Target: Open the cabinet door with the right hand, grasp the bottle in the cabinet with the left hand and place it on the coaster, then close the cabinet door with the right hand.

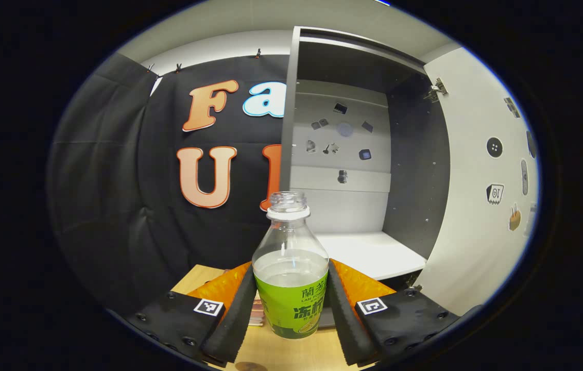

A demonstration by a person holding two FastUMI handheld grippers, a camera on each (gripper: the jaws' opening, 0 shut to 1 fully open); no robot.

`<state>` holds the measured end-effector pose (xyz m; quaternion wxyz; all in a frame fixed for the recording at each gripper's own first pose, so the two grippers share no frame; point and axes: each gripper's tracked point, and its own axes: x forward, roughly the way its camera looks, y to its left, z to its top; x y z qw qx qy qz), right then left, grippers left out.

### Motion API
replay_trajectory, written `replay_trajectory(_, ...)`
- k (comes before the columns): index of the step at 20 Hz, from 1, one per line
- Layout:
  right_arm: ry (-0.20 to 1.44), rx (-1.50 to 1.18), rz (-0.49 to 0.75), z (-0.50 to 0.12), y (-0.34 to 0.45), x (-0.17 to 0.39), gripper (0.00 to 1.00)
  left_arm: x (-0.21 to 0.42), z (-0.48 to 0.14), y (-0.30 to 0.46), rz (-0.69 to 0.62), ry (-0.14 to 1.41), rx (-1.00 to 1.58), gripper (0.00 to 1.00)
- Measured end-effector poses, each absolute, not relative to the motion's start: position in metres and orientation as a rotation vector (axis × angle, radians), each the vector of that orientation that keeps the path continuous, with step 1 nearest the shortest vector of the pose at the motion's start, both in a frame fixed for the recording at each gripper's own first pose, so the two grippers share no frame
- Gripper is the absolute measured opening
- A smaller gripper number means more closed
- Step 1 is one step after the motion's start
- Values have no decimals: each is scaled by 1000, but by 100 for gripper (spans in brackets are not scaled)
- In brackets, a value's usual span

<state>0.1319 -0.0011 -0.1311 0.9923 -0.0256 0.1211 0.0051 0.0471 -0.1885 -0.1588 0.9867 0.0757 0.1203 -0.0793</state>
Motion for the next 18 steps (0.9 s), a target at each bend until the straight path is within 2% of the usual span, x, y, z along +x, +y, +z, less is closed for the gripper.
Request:
replay_trajectory(2, 245, -52, 13, -132, 3, 132, 38, 31, -162, -164, -122, 237, 183, 77)
replay_trajectory(8, 263, -53, 9, -139, 9, 131, 38, -7, -188, -118, -87, 259, 161, 82)
replay_trajectory(9, 265, -54, 8, -139, 11, 131, 38, -12, -195, -111, -81, 264, 164, 80)
replay_trajectory(18, 294, -71, -13, -146, 12, 125, 38, -48, -290, -80, -89, 375, 198, 80)
